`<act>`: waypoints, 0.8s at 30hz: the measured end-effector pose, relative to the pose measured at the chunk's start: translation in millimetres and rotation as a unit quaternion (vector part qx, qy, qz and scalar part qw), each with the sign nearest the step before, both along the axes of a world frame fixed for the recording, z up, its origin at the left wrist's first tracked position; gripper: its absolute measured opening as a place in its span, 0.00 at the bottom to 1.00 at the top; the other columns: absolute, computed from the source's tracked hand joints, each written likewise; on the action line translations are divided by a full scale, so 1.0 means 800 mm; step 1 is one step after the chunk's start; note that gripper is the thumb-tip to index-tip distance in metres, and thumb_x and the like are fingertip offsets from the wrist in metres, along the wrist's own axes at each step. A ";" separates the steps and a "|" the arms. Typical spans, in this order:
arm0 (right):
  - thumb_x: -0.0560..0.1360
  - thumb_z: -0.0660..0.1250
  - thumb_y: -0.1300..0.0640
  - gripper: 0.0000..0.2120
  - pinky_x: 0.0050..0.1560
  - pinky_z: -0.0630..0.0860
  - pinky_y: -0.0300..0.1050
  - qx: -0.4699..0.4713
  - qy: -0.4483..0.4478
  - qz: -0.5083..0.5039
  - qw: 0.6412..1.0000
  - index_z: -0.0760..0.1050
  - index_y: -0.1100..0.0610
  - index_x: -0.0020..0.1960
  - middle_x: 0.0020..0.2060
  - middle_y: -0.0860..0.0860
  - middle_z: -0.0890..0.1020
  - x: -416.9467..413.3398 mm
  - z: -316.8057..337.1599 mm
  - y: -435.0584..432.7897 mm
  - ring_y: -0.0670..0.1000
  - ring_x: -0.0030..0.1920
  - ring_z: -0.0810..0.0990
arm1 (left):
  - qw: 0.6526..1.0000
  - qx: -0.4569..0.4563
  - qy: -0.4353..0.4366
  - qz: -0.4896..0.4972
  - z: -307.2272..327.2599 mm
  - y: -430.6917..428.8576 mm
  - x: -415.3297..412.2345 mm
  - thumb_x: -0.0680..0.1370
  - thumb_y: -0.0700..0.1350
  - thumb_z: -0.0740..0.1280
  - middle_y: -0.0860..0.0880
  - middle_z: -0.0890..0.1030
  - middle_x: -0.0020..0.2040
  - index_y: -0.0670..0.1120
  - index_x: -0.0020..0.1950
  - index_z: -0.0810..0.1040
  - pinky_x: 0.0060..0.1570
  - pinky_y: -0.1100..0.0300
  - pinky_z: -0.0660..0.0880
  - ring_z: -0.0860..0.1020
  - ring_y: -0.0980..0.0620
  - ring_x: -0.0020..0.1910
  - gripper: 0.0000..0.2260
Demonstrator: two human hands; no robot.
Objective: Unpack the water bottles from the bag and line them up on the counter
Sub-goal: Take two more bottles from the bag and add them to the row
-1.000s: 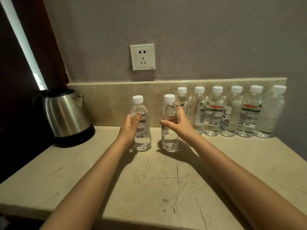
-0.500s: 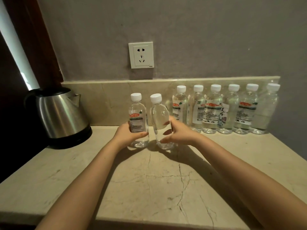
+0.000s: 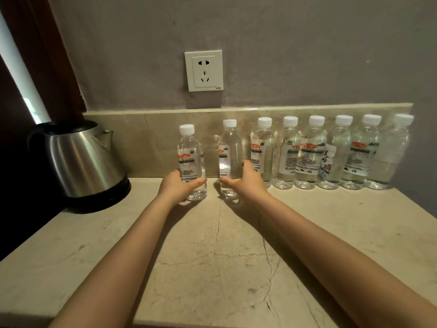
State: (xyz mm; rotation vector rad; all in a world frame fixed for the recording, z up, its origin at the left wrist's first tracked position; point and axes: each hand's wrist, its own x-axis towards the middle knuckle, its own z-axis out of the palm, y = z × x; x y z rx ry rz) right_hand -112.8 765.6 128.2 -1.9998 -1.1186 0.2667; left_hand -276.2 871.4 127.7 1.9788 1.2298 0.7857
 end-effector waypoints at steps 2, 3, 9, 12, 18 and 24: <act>0.71 0.71 0.41 0.32 0.54 0.78 0.53 -0.013 -0.079 -0.006 0.997 0.63 0.54 0.67 0.58 0.52 0.80 -0.003 -0.006 -0.002 0.56 0.56 0.79 | 1.000 -0.008 -0.001 -0.008 0.003 0.004 0.005 0.68 0.58 0.74 0.48 0.82 0.54 0.47 0.58 0.77 0.48 0.50 0.81 0.80 0.48 0.49 0.24; 0.71 0.71 0.41 0.31 0.52 0.78 0.53 -0.013 -0.099 -0.011 0.995 0.64 0.54 0.67 0.57 0.53 0.80 -0.003 -0.010 -0.003 0.57 0.56 0.79 | 1.000 -0.011 -0.003 -0.010 0.004 0.004 0.009 0.68 0.57 0.74 0.48 0.81 0.53 0.46 0.58 0.76 0.46 0.50 0.81 0.81 0.48 0.48 0.24; 0.74 0.66 0.40 0.22 0.44 0.77 0.49 -0.049 -0.119 -0.077 0.989 0.76 0.58 0.55 0.48 0.54 0.82 0.002 -0.016 0.007 0.57 0.49 0.80 | 0.998 -0.003 -0.029 -0.047 0.008 0.001 0.039 0.70 0.50 0.75 0.47 0.78 0.59 0.45 0.62 0.71 0.43 0.57 0.79 0.78 0.48 0.53 0.25; 0.74 0.67 0.40 0.21 0.42 0.75 0.47 -0.066 -0.125 -0.089 0.986 0.77 0.58 0.51 0.46 0.54 0.82 0.007 -0.011 0.011 0.57 0.48 0.80 | 0.996 -0.020 -0.012 -0.084 0.014 0.004 0.045 0.70 0.46 0.75 0.46 0.79 0.60 0.45 0.64 0.71 0.54 0.54 0.77 0.78 0.48 0.55 0.24; 0.75 0.67 0.45 0.16 0.46 0.76 0.49 -0.072 -0.182 -0.088 0.977 0.78 0.58 0.51 0.46 0.55 0.82 0.010 -0.002 0.008 0.58 0.49 0.80 | 0.994 0.011 0.063 -0.091 0.029 0.025 0.060 0.68 0.49 0.76 0.46 0.81 0.57 0.44 0.60 0.77 0.50 0.58 0.75 0.80 0.48 0.53 0.23; 0.75 0.65 0.43 0.17 0.45 0.78 0.50 -0.082 -0.222 -0.090 0.967 0.76 0.56 0.53 0.47 0.53 0.82 0.019 -0.001 0.001 0.57 0.48 0.81 | 0.991 0.024 0.119 -0.064 0.020 0.021 0.076 0.70 0.57 0.73 0.47 0.82 0.50 0.45 0.51 0.79 0.47 0.53 0.79 0.81 0.48 0.45 0.19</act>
